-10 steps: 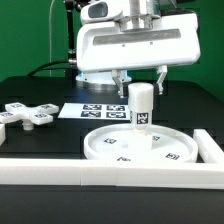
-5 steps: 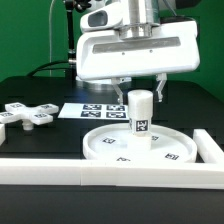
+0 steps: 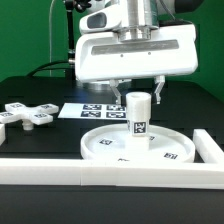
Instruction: Assemble round table
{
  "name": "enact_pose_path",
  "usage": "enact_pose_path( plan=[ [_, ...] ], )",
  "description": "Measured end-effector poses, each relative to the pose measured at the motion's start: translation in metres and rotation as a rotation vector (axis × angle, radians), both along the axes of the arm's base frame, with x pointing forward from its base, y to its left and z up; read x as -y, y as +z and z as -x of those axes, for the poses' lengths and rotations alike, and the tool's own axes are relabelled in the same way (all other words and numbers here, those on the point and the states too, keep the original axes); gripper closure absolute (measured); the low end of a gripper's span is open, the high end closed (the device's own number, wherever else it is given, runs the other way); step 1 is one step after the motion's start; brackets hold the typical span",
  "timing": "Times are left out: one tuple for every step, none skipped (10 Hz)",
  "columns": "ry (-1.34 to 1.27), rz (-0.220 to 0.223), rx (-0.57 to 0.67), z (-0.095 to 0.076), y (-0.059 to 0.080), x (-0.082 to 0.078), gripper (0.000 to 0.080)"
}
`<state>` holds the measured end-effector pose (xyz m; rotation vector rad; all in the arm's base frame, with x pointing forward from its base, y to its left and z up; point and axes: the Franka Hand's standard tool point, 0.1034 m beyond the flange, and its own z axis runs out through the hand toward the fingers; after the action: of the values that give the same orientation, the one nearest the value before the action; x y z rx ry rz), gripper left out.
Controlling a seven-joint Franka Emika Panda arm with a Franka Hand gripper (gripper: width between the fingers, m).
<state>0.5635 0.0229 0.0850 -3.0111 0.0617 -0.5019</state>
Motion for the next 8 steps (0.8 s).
enact_pose_path(
  plan=[
    [0.0, 0.0, -0.001, 0.0, 0.0, 0.0, 0.0322],
    [-0.001, 0.0, -0.001, 0.0, 0.0, 0.0, 0.0209],
    [-0.008, -0.001, 0.001, 0.0, 0.001, 0.003, 0.0209],
    [-0.011, -0.002, 0.003, -0.001, 0.004, 0.005, 0.016],
    [-0.013, -0.003, 0.006, -0.002, 0.009, 0.007, 0.0153],
    [-0.014, -0.005, 0.009, -0.003, 0.013, 0.007, 0.0153],
    [-0.013, -0.009, 0.012, -0.005, 0.019, 0.006, 0.0153],
    [-0.012, -0.013, 0.014, -0.006, 0.026, 0.004, 0.0151]
  ],
)
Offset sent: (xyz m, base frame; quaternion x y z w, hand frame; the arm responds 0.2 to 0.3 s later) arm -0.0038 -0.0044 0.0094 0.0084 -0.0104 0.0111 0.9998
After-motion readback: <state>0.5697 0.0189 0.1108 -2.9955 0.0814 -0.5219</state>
